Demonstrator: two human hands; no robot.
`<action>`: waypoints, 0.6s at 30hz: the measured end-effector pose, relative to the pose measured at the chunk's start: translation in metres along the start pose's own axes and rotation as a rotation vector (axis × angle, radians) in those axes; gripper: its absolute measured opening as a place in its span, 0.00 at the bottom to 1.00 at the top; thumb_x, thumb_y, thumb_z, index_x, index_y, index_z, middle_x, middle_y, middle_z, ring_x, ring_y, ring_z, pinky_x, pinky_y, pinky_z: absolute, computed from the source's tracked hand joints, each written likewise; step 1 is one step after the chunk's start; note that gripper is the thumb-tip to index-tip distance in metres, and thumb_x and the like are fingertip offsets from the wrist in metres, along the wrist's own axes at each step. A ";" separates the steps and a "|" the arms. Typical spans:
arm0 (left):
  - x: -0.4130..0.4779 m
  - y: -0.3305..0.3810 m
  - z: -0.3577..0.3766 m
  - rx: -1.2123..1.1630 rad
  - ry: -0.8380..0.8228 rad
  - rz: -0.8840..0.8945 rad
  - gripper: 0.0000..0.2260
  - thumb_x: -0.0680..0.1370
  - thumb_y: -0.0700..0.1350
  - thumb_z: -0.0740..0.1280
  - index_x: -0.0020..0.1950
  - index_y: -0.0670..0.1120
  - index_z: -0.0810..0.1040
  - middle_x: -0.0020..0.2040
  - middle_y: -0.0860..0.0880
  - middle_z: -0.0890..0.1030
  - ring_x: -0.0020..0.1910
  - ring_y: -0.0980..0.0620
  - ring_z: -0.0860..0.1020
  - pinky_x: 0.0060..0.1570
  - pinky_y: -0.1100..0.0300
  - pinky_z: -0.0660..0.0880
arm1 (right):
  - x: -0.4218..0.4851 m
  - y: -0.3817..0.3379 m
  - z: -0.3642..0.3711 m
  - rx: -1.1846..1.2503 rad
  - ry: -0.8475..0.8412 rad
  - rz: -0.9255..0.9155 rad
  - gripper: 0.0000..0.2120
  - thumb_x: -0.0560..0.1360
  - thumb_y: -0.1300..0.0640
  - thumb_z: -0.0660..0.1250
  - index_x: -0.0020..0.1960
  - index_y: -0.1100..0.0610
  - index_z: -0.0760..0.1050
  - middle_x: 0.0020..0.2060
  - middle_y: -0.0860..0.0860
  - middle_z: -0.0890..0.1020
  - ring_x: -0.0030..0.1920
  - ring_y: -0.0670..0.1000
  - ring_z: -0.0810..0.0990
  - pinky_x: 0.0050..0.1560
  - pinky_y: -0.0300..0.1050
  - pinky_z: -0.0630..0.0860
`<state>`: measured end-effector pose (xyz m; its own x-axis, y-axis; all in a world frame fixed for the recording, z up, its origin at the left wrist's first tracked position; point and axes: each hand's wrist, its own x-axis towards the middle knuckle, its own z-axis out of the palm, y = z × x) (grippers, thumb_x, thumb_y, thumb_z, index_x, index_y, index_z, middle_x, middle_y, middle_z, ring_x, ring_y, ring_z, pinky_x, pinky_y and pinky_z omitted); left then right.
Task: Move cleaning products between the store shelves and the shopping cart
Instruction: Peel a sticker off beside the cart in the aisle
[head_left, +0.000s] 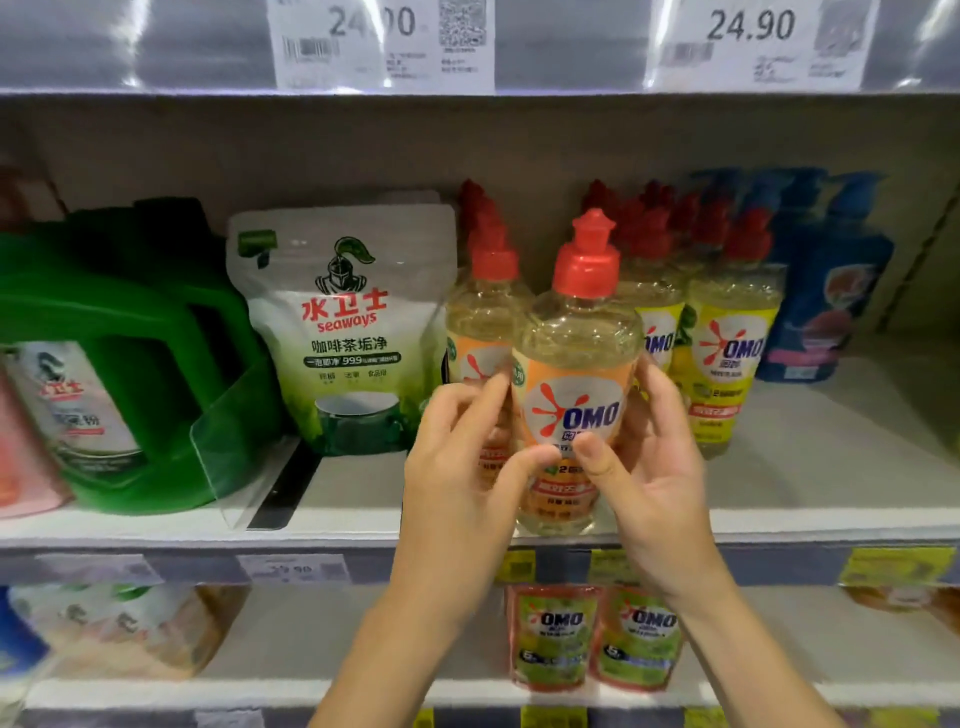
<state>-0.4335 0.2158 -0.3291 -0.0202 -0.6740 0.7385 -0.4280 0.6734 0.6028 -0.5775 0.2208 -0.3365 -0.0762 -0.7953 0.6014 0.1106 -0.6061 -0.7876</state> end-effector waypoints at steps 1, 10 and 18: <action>-0.003 0.001 -0.001 0.060 0.010 0.029 0.27 0.74 0.52 0.67 0.70 0.41 0.72 0.55 0.51 0.73 0.54 0.64 0.72 0.52 0.72 0.72 | -0.001 0.003 0.001 0.012 -0.010 0.008 0.30 0.74 0.60 0.67 0.73 0.56 0.62 0.65 0.49 0.77 0.66 0.49 0.76 0.61 0.41 0.75; -0.010 -0.001 -0.006 0.203 0.040 0.063 0.28 0.76 0.54 0.66 0.72 0.41 0.68 0.58 0.48 0.71 0.58 0.50 0.72 0.54 0.52 0.77 | -0.004 0.014 0.014 0.132 -0.020 0.034 0.28 0.73 0.57 0.67 0.72 0.48 0.63 0.67 0.47 0.75 0.68 0.48 0.74 0.62 0.41 0.74; -0.014 -0.010 -0.012 0.375 0.160 0.056 0.26 0.77 0.50 0.64 0.73 0.42 0.66 0.55 0.50 0.67 0.55 0.52 0.65 0.61 0.73 0.57 | -0.008 0.017 0.032 0.098 -0.122 0.056 0.24 0.79 0.62 0.60 0.70 0.45 0.57 0.63 0.37 0.74 0.66 0.42 0.73 0.60 0.35 0.73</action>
<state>-0.4183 0.2216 -0.3421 0.0751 -0.5638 0.8225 -0.7304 0.5304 0.4302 -0.5431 0.2167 -0.3506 0.0530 -0.8175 0.5734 0.2075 -0.5527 -0.8071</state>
